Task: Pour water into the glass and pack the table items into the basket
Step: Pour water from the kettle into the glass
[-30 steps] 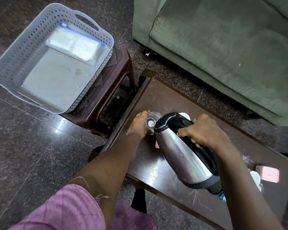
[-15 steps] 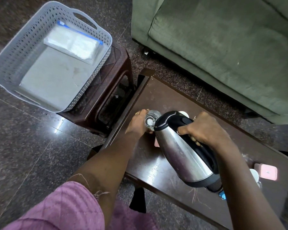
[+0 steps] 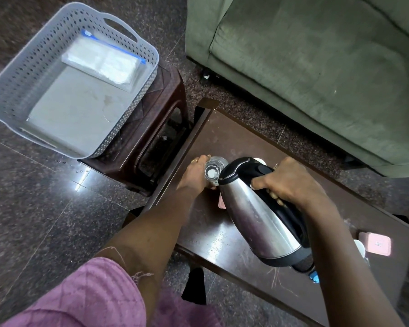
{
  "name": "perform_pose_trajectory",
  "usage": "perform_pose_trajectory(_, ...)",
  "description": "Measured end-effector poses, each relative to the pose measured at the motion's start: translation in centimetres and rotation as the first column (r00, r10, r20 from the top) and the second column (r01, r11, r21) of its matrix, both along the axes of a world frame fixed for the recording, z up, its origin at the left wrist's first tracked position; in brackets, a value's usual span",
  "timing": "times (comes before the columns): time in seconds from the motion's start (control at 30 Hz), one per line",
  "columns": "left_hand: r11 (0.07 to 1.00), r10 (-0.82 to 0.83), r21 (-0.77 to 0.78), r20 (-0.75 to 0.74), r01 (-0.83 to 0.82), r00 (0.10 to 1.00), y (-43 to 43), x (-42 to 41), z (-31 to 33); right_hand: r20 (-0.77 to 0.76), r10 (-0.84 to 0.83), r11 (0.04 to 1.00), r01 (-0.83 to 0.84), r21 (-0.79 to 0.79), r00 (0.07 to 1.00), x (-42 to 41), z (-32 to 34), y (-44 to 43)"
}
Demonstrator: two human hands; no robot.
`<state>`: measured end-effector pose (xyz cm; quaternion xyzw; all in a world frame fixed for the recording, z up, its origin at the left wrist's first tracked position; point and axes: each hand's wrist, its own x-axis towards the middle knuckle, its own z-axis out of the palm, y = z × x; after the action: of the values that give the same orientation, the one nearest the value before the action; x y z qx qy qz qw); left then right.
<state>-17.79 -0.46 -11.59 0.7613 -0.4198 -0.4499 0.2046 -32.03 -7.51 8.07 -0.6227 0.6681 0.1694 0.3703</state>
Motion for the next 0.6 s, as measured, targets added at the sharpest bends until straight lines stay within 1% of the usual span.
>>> perform_pose_trajectory(0.43, 1.000, -0.012, -0.002, 0.017, 0.012, 1.000, 0.02, -0.01, 0.06, 0.017, -0.025, 1.000, 0.025, -0.007, 1.000, 0.18, -0.28, 0.17)
perform_pose_trajectory(0.6, 1.000, -0.012, 0.010, -0.002, 0.012, 1.000, -0.01, -0.02, -0.03, 0.028, -0.026, 1.000, 0.027, -0.013, 0.999, -0.20, -0.46, 0.20)
